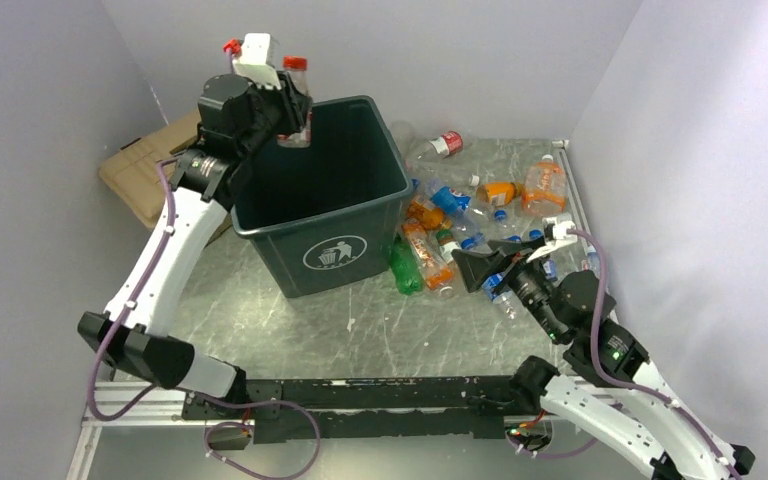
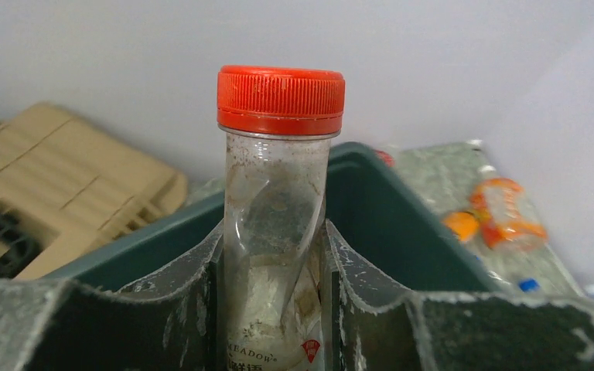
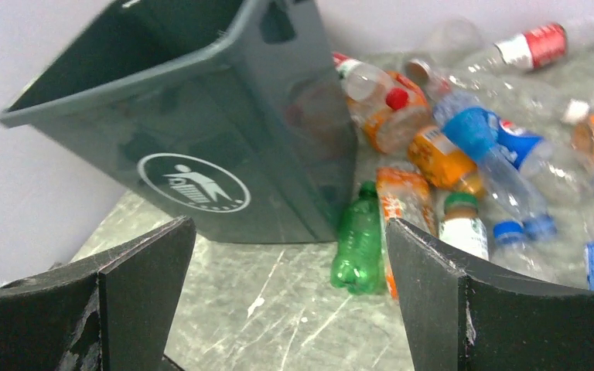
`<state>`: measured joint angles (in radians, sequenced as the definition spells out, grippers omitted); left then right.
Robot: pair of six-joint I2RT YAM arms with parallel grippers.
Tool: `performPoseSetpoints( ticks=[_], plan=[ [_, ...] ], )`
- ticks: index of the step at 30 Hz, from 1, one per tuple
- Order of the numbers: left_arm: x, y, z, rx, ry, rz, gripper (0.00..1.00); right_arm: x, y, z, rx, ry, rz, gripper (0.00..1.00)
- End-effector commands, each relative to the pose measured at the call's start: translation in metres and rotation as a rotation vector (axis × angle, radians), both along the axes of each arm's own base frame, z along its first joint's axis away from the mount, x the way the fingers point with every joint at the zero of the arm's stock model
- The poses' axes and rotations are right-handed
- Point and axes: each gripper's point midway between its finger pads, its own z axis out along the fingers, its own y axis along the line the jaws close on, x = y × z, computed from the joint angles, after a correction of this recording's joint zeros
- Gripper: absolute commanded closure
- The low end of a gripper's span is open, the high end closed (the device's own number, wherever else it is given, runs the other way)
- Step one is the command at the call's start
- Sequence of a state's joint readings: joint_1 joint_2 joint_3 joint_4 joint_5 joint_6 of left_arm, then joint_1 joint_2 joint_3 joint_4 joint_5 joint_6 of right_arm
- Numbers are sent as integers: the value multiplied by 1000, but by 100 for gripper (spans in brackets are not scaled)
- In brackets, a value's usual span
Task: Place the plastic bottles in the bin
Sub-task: Place the plastic bottle in the trash bin.
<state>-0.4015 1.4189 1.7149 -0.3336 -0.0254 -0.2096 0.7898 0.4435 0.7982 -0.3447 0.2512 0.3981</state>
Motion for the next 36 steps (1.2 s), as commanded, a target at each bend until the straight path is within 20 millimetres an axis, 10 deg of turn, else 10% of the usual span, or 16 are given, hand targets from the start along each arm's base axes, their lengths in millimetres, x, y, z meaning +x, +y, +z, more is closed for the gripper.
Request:
performPoseSetpoints(
  ticks=[1,9,17,24,32,36],
  plan=[
    [30,36,-16,-102,56,129,100,12,-26,-23,77,78,-179,2],
    [52,35,-71,-110,219,116,100,15,-55,-77,86,208,-364,3],
    [48,22,-74,-101,242,36,34,13,-53,-87,88,204,-344,2],
    [31,17,-51,-130,208,-14,19,13,-56,-88,44,222,-358,1],
    [-43,9,4,-156,125,-98,11,15,-47,-94,13,248,-327,3],
    [-103,14,-5,-144,144,-113,4,21,-38,-113,-11,306,-337,4]
  ],
)
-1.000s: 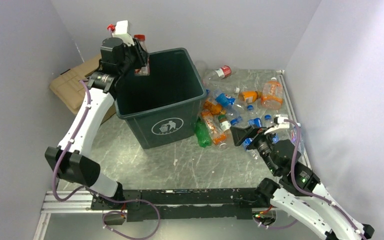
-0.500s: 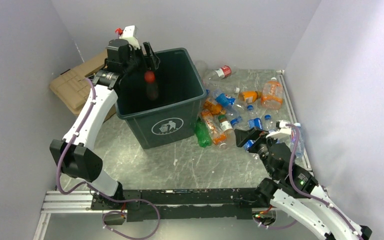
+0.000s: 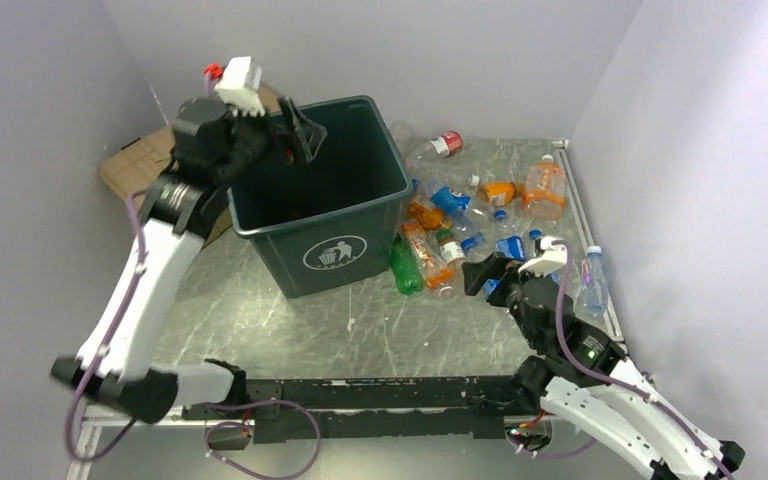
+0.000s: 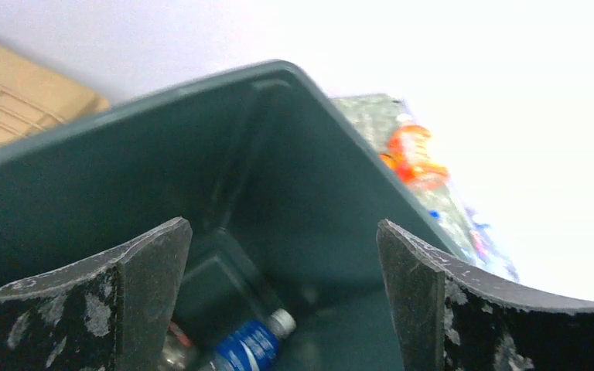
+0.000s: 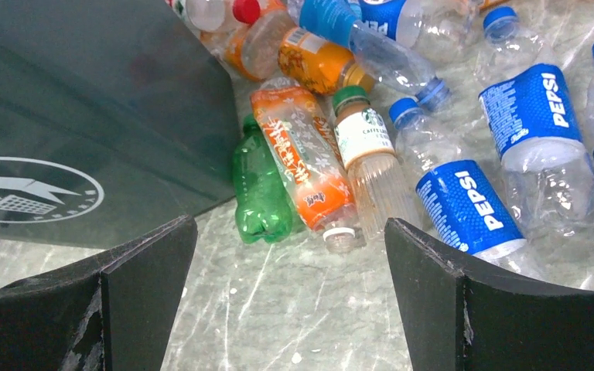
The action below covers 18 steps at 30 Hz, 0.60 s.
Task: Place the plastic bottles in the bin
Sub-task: Place the plastic bottle in the trash bin, then pick up the plastic bottle at the center of the board.
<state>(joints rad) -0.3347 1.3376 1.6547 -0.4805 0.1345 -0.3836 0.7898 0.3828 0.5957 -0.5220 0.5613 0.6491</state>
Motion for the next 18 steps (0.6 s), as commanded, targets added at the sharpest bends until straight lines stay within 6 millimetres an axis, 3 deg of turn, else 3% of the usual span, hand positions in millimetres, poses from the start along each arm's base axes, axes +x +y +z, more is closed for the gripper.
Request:
performPoseSetpoints(
  ticks=[1,6,10,18],
  plan=[
    [-79,13,16,-18,-35,-24,3,8,10,-5,18,37,-11,4],
    [-123,46,-6,9,-3,56,1,21,13,-22,-12,77,-64,5],
    [-150,60,-9,-9,-48,72,1,36,8,-35,-72,121,-129,8],
    [-169,71,-30,-95,-70,110,1,61,-50,-92,-70,327,-302,15]
  ],
)
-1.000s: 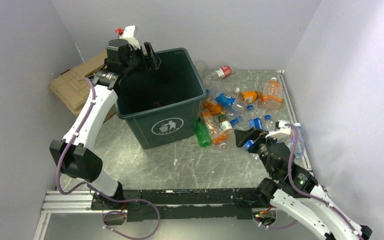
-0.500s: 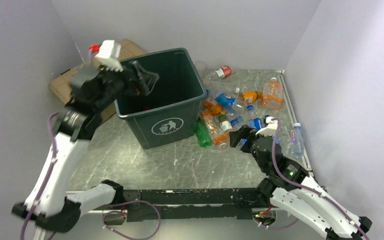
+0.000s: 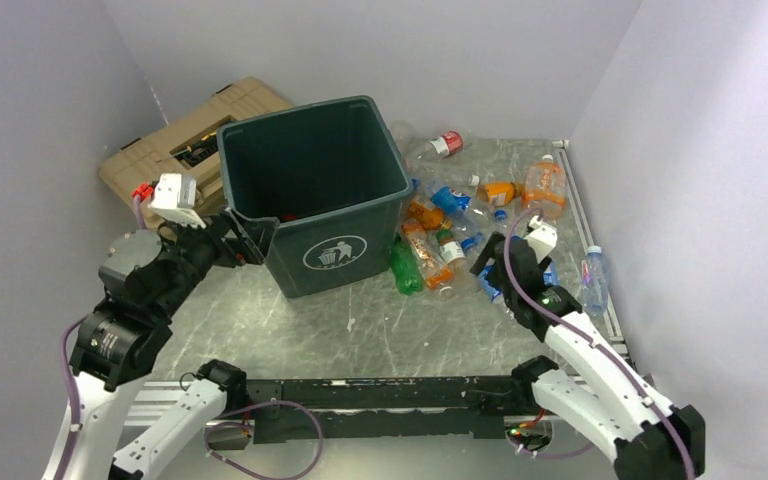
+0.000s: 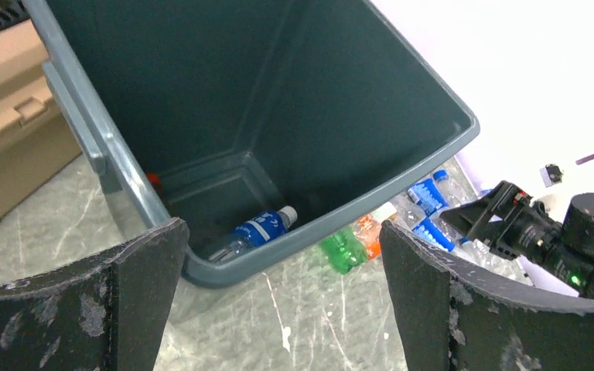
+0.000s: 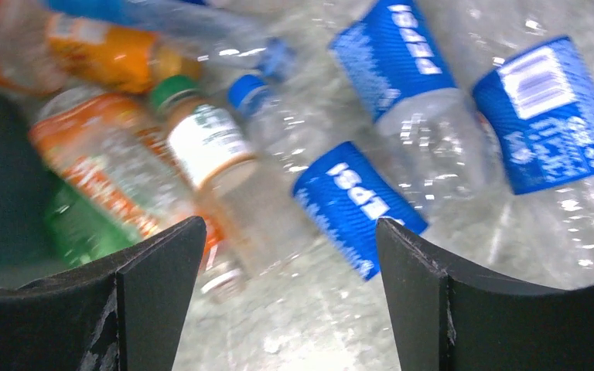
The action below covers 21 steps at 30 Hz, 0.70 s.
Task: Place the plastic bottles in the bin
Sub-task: Pick up the plastic bottle at the center of the board.
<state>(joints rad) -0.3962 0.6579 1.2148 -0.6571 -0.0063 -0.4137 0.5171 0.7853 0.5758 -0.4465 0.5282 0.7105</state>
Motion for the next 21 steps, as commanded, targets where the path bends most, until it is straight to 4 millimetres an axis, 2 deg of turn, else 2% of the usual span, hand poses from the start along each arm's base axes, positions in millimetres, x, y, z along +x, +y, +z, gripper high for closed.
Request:
performPoseSetpoints(
  ticks=[1,4,11,14,21],
  plan=[
    [-4,3,1,-68,-13,25,0,11,-22,-14,67,40,-60,16],
    [-8,2,-6,-76,-4,11,0,15,-32,-21,18,87,-75,14],
    [-16,-5,-18,-87,33,-36,0,28,-35,-37,-34,176,-48,11],
    [-22,-7,-16,-106,29,-53,0,34,-31,-43,-47,213,-18,13],
    [-30,-3,-12,-119,1,-51,1,30,-19,-66,-18,287,45,22]
  ],
)
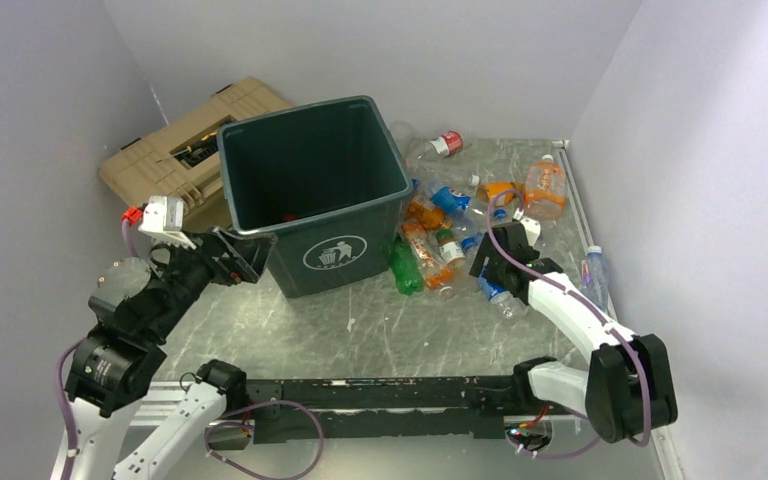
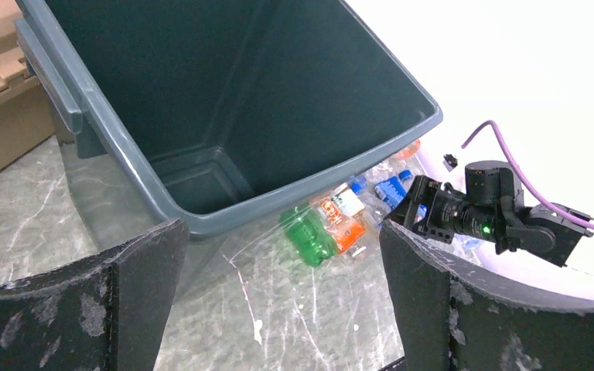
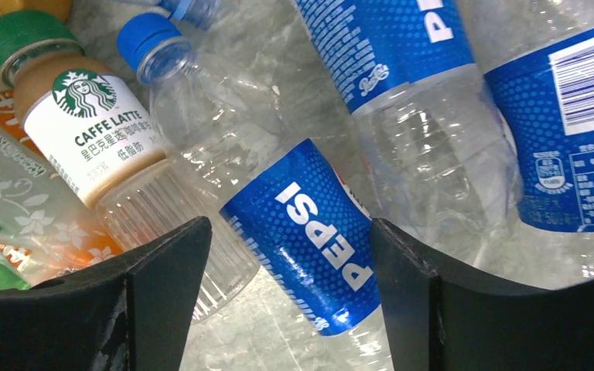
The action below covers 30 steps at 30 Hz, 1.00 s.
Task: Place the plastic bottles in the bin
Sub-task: Pick up the plastic bottle at the center of the board.
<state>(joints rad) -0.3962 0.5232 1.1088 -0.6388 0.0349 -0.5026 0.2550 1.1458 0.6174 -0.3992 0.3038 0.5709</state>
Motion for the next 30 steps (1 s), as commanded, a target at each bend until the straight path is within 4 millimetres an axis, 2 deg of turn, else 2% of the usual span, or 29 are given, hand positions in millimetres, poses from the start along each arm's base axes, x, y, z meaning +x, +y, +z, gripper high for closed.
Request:
performPoseSetpoints(
  ticks=[1,4,12,18,23,30],
  plan=[
    [-5,-1,-1,-13,6,-12,0,11,14,4,57,-24,54,22],
    [-6,3,0,-4,4,3,1,7,17,-9,63,19,62,24],
    [-7,4,-4,-4,19,12,1,8,23,-22,86,45,85,28],
    [-7,5,-6,-4,25,13,0,6,29,-29,105,66,113,35],
    [-6,3,-10,-2,38,9,1,3,32,-33,109,84,135,32],
    [-7,3,-6,-4,36,3,1,-3,35,-34,119,110,165,26]
  ],
)
